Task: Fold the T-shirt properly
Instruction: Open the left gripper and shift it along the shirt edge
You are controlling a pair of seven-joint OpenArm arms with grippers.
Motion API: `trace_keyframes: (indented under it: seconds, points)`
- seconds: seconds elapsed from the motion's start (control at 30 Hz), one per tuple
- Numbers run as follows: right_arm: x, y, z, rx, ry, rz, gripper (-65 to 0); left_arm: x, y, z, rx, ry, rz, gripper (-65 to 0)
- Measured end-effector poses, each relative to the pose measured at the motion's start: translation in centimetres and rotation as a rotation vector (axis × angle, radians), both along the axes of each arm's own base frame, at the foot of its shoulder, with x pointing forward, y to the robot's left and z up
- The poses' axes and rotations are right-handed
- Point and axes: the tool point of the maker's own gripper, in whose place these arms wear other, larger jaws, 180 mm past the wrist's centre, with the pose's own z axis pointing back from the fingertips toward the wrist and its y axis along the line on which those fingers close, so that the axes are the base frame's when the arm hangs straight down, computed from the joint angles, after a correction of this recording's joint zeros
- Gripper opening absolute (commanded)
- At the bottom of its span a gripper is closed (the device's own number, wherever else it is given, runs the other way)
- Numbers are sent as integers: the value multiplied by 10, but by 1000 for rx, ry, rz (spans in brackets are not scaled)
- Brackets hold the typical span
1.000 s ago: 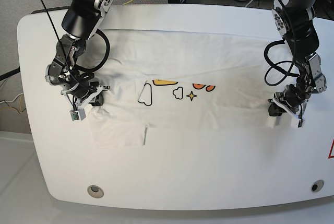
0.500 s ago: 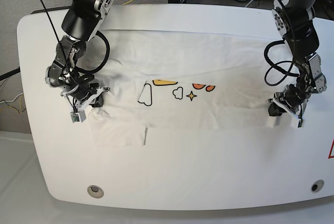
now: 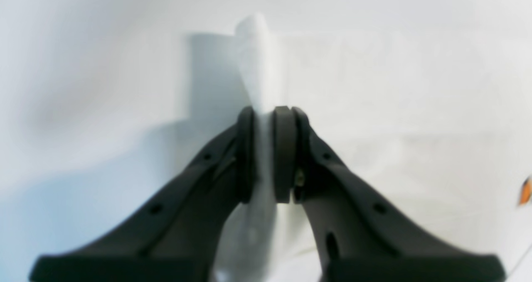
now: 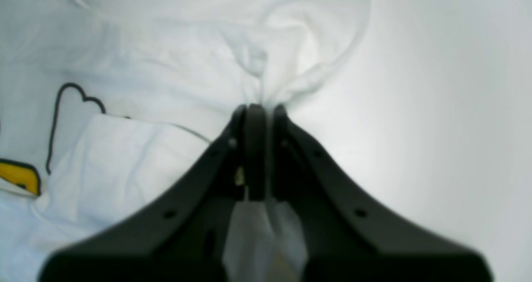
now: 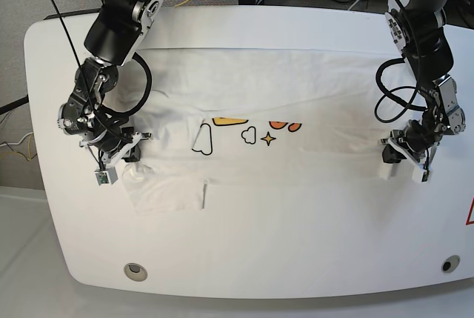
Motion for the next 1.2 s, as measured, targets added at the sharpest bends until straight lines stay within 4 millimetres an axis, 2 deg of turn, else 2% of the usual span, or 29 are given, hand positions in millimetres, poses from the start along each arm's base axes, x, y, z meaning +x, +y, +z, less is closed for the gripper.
trace_keyframes:
  seconds: [0.13,0.43,0.63,0.83,1.0,1.2]
  points:
    - [2,-5,12,-29,-19,-1,-650,2,3,10,45,-5,-19,-581]
    - [-6,-11,18,-70,-6,-1,-650,11,9,41,124,-35,-44,-581]
    - [-16,-17,22,-112,7,-4,-650,10,12,49,160,-25,-56,-581]
    - [-19,-14,33,-136,2,-3,-650,12,11,59,184,-43,-61,-581]
    - [-21,-11,43,-160,-5,1,-650,7,5,57,189,-39,-73,-581]
    - [-25,-15,51,-186,-18,-8,-650,-2,5,51,207,-15,-79,-580]
